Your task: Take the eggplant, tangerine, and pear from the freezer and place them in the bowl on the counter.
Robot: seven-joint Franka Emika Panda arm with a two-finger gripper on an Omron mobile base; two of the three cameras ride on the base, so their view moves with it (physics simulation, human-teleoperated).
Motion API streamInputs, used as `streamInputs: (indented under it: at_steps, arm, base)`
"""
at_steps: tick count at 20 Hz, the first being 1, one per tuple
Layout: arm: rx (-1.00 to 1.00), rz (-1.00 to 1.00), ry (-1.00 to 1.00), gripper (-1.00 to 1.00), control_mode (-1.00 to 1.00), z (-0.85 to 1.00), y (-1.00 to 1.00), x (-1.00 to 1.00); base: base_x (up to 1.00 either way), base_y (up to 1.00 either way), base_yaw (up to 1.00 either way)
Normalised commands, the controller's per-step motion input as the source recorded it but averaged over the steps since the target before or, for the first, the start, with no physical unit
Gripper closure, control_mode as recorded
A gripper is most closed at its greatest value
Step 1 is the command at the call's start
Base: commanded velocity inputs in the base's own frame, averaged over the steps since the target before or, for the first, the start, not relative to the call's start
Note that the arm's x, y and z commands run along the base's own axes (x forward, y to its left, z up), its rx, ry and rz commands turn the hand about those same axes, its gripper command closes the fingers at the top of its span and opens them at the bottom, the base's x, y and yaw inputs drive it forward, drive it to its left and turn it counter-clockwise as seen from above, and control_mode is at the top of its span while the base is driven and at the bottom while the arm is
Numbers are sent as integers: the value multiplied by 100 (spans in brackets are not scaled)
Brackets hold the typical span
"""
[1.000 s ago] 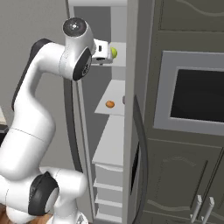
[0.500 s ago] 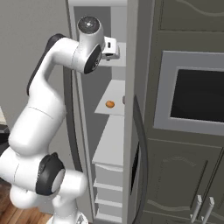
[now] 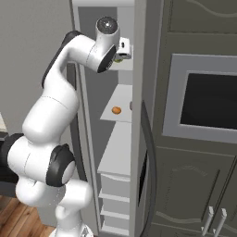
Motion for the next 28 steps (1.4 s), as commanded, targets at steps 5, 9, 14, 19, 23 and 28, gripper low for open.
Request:
streamInputs:
  at_steps: [5,9,14,19,23,28]
  arm:
    - [0,5,0,-100,-100,0,-4,42]
    - [0,4,0,-100,-100,0,0,44]
    - [0,7,0,-100,-100,0,-2,32]
    - [0,7,0,-100,-100,-1,0,32]
    - [0,6,0,-100,-100,-10,-1,31]
    - [0,5,0,-100,-100,-13,-2,25]
  base:
    - [0,0,0]
    - [0,0,0]
    - [0,0,0]
    - [0,0,0]
    - [0,0,0]
    - [0,0,0]
